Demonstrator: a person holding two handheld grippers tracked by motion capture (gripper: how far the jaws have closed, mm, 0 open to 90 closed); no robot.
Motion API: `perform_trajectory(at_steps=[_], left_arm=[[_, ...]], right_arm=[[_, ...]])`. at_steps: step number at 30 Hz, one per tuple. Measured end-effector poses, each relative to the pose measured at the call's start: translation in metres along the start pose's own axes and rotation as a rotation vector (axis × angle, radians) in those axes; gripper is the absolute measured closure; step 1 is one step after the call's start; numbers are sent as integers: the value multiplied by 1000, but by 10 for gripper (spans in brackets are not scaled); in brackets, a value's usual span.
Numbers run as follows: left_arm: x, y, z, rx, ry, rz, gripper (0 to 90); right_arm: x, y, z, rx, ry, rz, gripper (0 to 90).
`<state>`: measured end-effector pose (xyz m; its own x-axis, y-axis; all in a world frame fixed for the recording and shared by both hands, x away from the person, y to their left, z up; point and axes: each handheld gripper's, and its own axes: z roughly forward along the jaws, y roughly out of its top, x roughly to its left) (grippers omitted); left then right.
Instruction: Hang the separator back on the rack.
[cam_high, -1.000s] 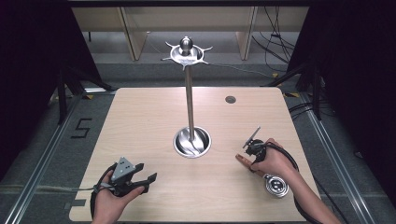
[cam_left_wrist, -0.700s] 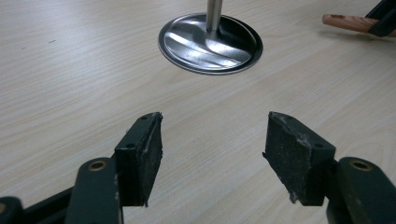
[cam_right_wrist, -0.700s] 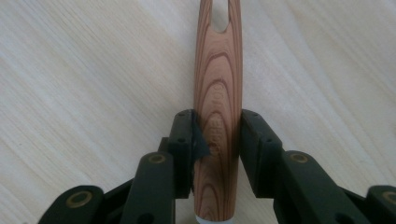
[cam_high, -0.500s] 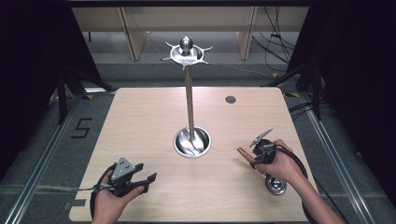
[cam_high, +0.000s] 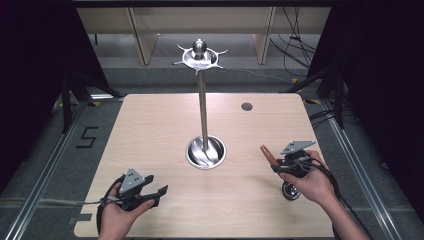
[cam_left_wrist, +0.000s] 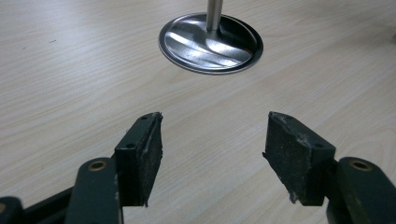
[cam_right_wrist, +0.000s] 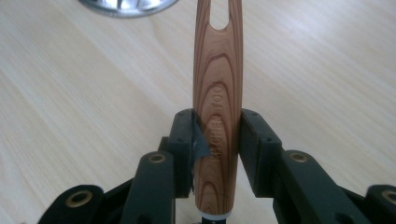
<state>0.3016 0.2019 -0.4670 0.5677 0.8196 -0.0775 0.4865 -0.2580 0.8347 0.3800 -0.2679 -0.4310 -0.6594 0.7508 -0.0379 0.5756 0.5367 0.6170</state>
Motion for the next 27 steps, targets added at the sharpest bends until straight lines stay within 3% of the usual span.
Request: perform_trajectory(at_steps=[3,5,7,9,10,15,16,26,27], left_arm=[[0,0,-1,1,-2,4,359],[0,0,-1,1,0,1,359],[0,0,-1,-2,-1,-5,359],[0,0,-1,2,4,-1,359],[0,0,-1,0,0,3,359],[0,0,-1,-2,1,-3,359],[0,0,0,-2,-2,-2,359],[0,0,0,-2,-2,-1,359],[0,0,0,-1,1,1,359]], right_arm=[[-3,2,-4,-46,-8,-25,686],[-1,3,-6,-82,-11,4,685],[-5,5,-10,-117,-23,-14,686],[-4,5,-11,-124,-23,-1,685],[-7,5,-11,-167,-40,-38,686],[-8,7,-17,-247,-58,-25,686],[-6,9,-20,-268,-57,2,686],[-6,15,-28,-350,-53,-18,686],[-4,15,-28,-348,-41,-2,686]])
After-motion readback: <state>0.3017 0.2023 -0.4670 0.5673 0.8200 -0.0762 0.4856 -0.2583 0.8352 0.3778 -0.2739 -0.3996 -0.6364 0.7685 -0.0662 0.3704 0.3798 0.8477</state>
